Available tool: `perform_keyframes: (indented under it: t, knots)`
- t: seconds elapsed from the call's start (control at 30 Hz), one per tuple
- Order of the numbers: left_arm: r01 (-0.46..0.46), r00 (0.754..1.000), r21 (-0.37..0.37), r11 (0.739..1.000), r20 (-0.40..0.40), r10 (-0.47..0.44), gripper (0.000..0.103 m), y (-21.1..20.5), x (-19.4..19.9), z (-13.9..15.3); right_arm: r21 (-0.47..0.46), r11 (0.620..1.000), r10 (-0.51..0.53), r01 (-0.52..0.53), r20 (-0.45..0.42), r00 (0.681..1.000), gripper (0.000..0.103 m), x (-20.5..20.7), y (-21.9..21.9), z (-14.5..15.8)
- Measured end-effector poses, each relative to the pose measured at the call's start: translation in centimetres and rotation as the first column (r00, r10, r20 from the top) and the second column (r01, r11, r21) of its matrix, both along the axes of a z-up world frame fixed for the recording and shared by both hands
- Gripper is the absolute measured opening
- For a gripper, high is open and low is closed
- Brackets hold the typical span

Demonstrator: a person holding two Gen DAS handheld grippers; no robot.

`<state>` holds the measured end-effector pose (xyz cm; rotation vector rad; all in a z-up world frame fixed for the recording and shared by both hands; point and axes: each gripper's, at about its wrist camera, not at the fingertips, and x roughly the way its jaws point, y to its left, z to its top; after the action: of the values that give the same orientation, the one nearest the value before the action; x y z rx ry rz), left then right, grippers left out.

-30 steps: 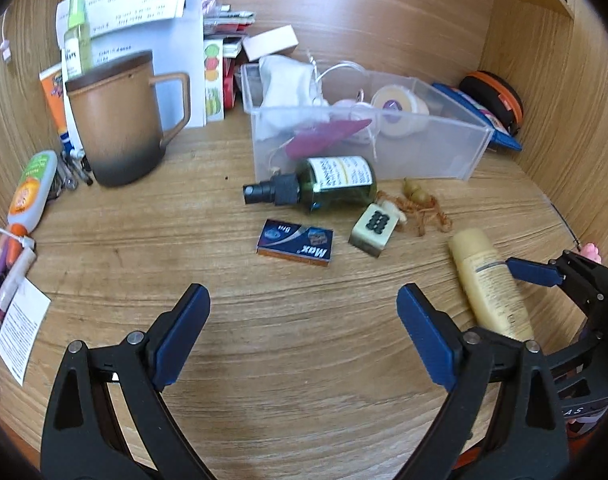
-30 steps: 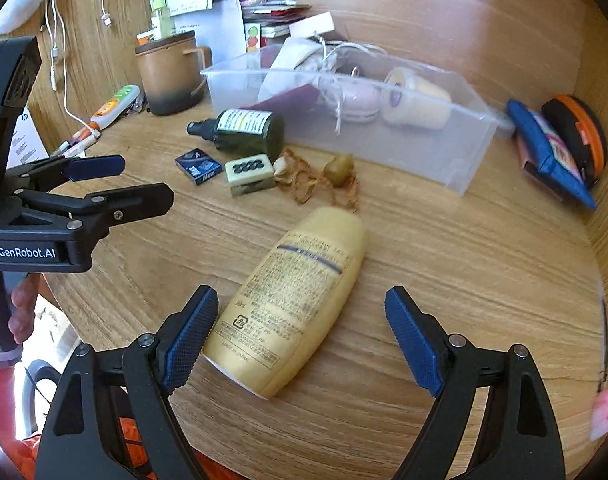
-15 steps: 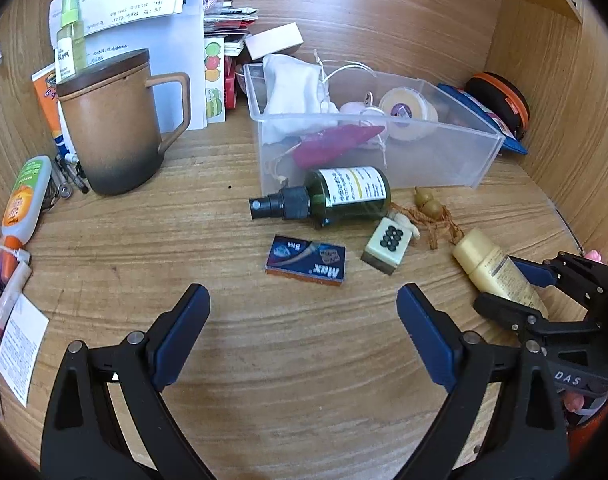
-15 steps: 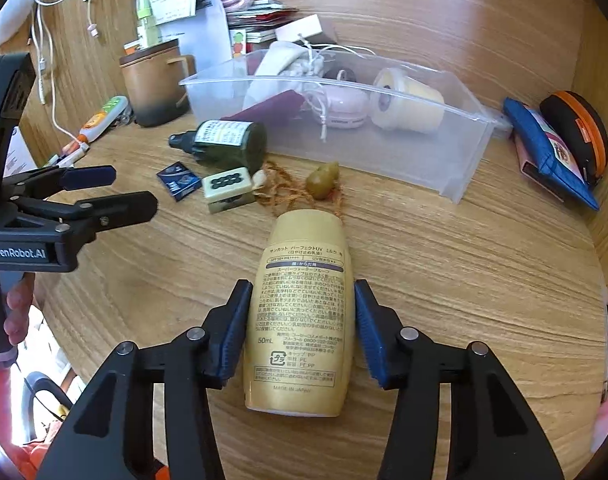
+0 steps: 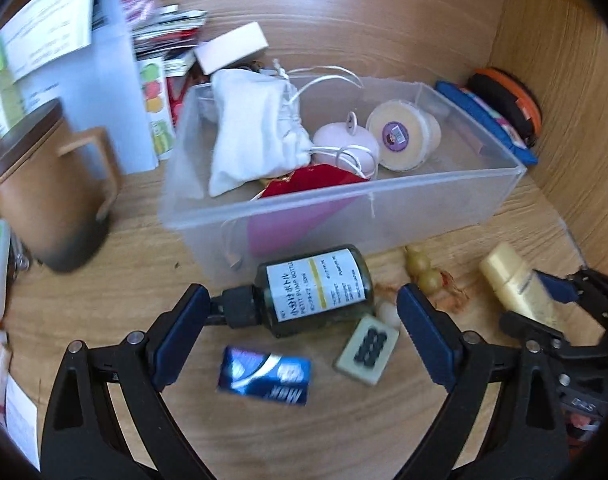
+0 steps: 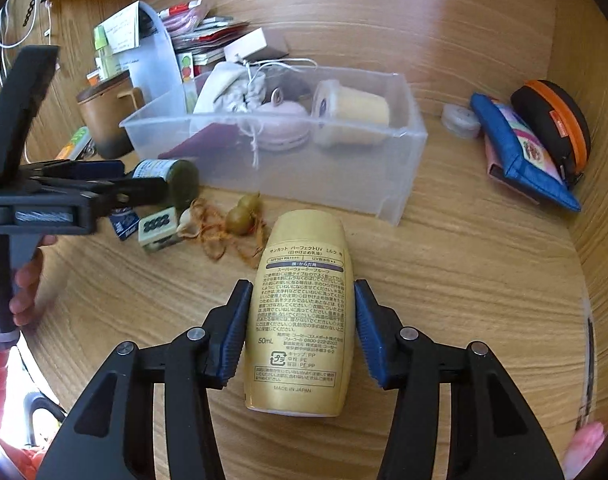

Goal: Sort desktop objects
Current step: 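Grasp the gold sunscreen tube with the right tool while the left tool grasps the green pump bottle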

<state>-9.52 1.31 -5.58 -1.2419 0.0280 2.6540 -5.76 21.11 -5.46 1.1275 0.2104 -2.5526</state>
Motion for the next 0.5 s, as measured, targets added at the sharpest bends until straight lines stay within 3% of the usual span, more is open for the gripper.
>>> perform_keyframes:
  t: [0.2, 0.33, 0.5]
  knots:
    - [-0.011, 1.000, -0.026, 1.000, -0.003, 0.011, 0.094, 0.6, -0.8, -0.7, -0.001, 1.000, 0.014, -0.014, -0.011, 1.000, 0.047, -0.5, 0.3, 0.4]
    - [-0.010, 1.000, 0.001, 1.000, -0.025, 0.010, 0.075, 0.2, -0.4, -0.4, -0.009, 1.000, 0.019, -0.019, -0.015, 1.000, 0.047, -0.8, 0.3, 0.6]
    - [-0.002, 0.999, 0.011, 1.000, -0.050, 0.003, 0.074, 0.1, 0.5, 0.0, -0.011, 1.000, 0.028, -0.029, -0.040, 0.999, 0.047, -0.5, 0.0, 1.5]
